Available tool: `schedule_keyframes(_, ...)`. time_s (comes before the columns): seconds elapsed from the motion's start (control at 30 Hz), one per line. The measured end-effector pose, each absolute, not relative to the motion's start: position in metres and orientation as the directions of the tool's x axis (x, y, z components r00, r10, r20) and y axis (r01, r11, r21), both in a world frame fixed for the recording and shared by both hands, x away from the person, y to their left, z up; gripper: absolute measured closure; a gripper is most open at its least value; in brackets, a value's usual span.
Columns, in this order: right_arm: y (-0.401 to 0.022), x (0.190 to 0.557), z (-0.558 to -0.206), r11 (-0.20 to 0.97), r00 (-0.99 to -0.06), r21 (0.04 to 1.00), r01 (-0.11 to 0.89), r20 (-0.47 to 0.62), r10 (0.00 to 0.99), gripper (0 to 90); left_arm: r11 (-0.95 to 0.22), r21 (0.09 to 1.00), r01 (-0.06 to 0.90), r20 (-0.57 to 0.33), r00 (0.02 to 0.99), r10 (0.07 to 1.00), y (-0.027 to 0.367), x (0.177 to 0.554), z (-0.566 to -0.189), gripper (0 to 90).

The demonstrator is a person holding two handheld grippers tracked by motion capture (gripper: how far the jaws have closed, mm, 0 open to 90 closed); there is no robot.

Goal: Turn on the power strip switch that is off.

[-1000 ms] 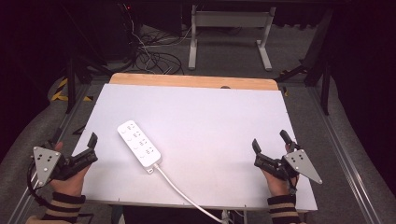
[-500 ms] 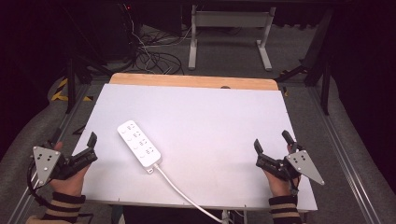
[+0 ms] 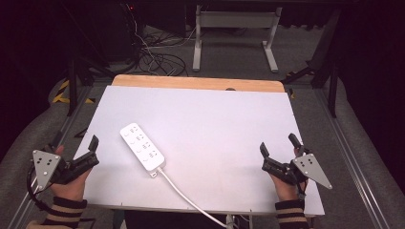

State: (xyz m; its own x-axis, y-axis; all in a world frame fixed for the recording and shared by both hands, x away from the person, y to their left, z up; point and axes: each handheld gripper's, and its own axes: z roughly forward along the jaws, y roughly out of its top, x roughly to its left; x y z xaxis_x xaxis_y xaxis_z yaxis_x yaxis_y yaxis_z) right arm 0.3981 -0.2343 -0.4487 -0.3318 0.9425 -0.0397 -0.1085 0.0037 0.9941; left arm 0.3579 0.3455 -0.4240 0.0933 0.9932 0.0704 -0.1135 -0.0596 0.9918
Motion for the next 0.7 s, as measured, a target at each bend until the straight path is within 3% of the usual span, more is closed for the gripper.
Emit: schedule_keyframes(0.7, -0.2313, 0.3989, -0.4480, 0.001, -0.344, 0.994, -0.110, -0.039, 0.938, 4.0, -0.061, 0.995, -0.079, 0.067, 0.076, 0.995, 0.3470, 0.3558, -0.4255, 0.2)
